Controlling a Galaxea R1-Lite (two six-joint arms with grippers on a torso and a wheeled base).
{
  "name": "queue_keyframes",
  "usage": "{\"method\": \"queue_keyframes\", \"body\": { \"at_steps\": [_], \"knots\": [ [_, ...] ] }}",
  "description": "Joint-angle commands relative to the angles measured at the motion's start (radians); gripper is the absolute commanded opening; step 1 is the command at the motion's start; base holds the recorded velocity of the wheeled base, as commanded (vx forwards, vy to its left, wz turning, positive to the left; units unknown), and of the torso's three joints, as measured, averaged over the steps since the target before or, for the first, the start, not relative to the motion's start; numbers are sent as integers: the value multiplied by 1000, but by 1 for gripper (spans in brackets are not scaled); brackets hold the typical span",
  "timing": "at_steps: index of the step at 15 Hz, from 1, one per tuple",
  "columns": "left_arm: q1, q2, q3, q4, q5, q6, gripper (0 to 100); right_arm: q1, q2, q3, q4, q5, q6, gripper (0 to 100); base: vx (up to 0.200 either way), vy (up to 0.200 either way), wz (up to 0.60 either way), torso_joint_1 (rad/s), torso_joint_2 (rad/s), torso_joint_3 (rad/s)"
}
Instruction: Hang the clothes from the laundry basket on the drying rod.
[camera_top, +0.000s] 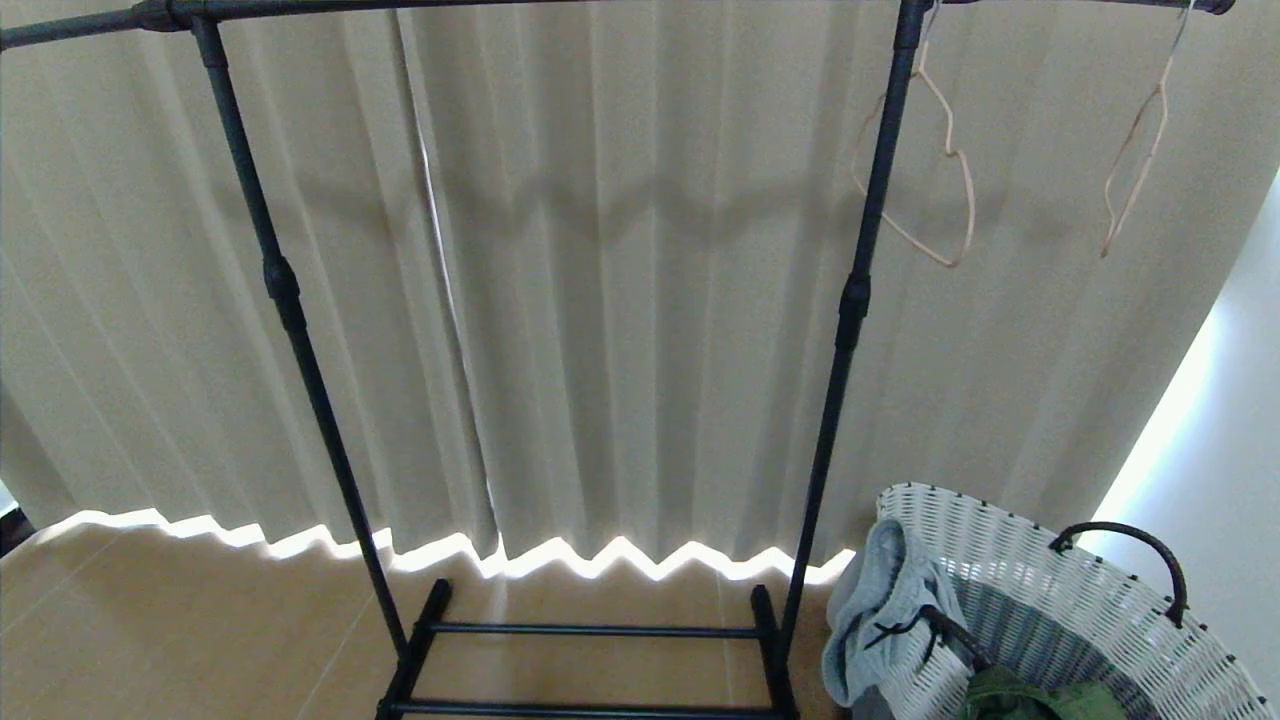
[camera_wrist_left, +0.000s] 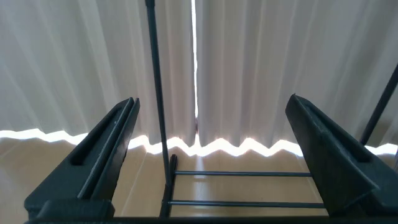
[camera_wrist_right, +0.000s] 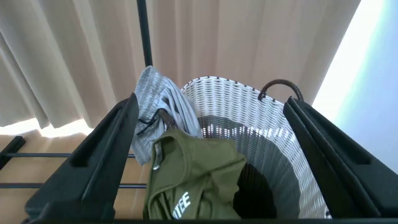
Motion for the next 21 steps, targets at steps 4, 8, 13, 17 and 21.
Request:
{"method": "queue_keyframes", "body": {
  "at_steps": [4, 8, 13, 17, 21],
  "knots": [
    [0, 0, 0, 0, 1, 1, 100, 0, 0, 0, 1, 0, -1, 100, 150, 0, 0, -4, 3, 2],
    [0, 0, 0, 1, -1, 3, 100, 0, 0, 3, -13, -42, 24, 100, 0, 0, 0, 19, 1, 1],
    [0, 0, 0, 0, 2, -7, 100, 46, 99, -210, 242, -43, -94, 100, 0, 0, 0, 0, 0, 0],
    [0, 0, 0, 0, 2, -8, 100, 144, 507, -259, 312, -54, -163, 100, 0, 0, 0, 0, 0, 0],
    [0, 0, 0, 0, 2, -8, 100, 144, 845, -250, 188, -52, -190, 100, 0, 0, 0, 0, 0, 0]
  ]
}}
